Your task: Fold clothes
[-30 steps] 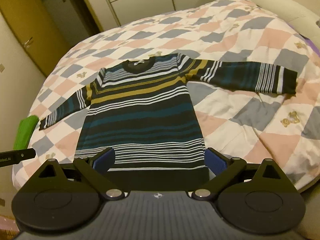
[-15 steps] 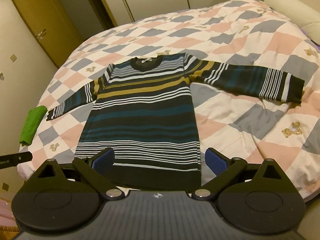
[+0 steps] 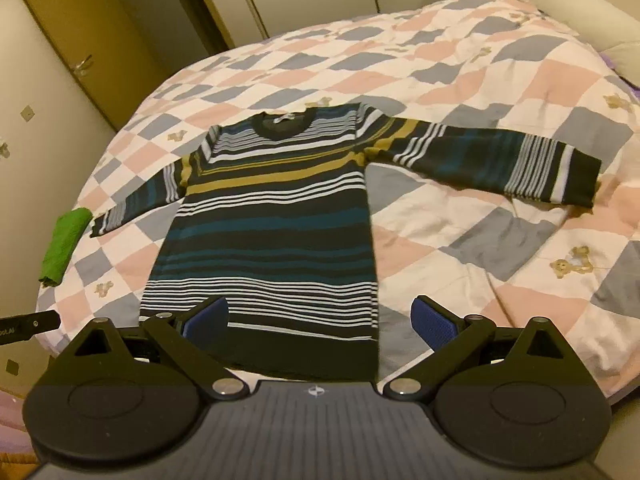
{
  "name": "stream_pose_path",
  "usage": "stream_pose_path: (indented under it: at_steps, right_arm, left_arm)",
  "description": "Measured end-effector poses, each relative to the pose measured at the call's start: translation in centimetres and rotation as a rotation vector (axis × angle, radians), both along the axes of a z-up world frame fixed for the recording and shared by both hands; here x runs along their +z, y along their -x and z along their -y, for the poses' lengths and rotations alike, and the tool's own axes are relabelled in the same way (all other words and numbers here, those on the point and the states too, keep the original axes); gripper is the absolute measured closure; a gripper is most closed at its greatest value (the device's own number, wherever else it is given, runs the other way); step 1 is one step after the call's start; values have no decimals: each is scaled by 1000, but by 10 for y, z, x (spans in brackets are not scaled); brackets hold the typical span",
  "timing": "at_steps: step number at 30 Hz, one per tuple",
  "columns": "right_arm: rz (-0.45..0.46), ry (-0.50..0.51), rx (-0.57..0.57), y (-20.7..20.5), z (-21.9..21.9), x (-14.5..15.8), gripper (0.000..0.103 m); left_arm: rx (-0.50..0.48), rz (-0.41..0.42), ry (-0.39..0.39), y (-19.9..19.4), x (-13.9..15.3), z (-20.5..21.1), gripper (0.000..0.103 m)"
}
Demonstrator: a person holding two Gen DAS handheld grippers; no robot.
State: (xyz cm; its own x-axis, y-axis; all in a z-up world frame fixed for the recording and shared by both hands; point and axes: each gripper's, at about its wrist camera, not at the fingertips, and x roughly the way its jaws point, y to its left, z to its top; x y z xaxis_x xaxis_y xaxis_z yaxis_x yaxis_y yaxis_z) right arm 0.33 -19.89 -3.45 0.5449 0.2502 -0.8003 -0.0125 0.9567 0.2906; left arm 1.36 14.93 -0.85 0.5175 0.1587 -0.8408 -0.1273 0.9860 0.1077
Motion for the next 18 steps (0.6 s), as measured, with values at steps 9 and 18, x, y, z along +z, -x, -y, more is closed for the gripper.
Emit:
stream_pose_path:
  at_steps: [9,18]
  right_arm:
    - [-11,53,-98,-21,0,0,3]
    - [-36,83,-199,-67,-29,-5,2]
  left_arm:
    - [-59,-36,12,-44,-14,-8,30]
    - [-147,-40,17,-126,-17,-46,30]
